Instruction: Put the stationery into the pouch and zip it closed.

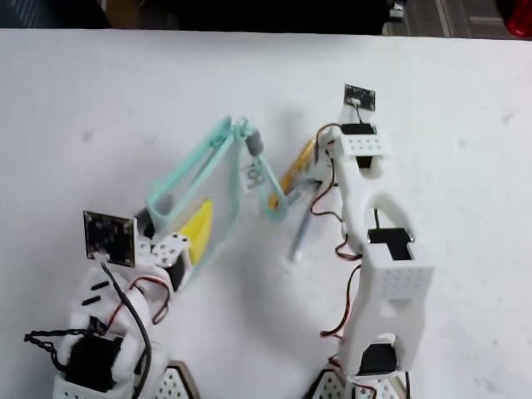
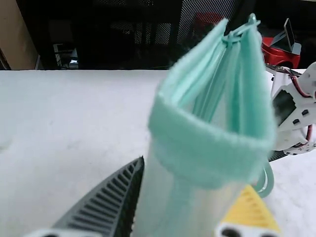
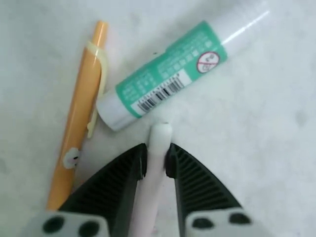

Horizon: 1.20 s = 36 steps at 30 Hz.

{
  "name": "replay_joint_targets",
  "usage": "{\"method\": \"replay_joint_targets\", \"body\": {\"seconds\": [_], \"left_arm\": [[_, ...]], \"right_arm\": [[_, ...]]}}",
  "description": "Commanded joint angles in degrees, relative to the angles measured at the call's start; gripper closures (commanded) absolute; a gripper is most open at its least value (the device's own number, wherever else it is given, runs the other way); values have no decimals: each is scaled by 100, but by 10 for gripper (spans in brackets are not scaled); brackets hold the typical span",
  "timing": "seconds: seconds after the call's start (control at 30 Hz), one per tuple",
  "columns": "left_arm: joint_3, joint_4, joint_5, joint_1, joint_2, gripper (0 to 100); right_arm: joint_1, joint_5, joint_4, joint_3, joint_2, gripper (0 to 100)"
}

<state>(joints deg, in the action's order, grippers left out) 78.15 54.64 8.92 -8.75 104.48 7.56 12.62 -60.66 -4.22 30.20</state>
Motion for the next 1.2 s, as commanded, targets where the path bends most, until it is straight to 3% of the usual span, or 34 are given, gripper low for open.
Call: {"method": "replay_joint_targets", "body": {"seconds": [0.0, 0.47, 0.87, 1.17], "left_arm": [[-62, -44, 53, -57, 40, 771], [-62, -44, 70, -57, 40, 771], [-62, -35, 70, -57, 40, 771], [-62, -35, 70, -66, 40, 771]], "right_arm": [[-40, -70, -110, -123, -4, 981], [-40, -70, -127, -132, -48, 981], [13, -88, -1921, -1011, -1868, 981], [22, -1407, -2809, -1855, -3679, 981]]}}
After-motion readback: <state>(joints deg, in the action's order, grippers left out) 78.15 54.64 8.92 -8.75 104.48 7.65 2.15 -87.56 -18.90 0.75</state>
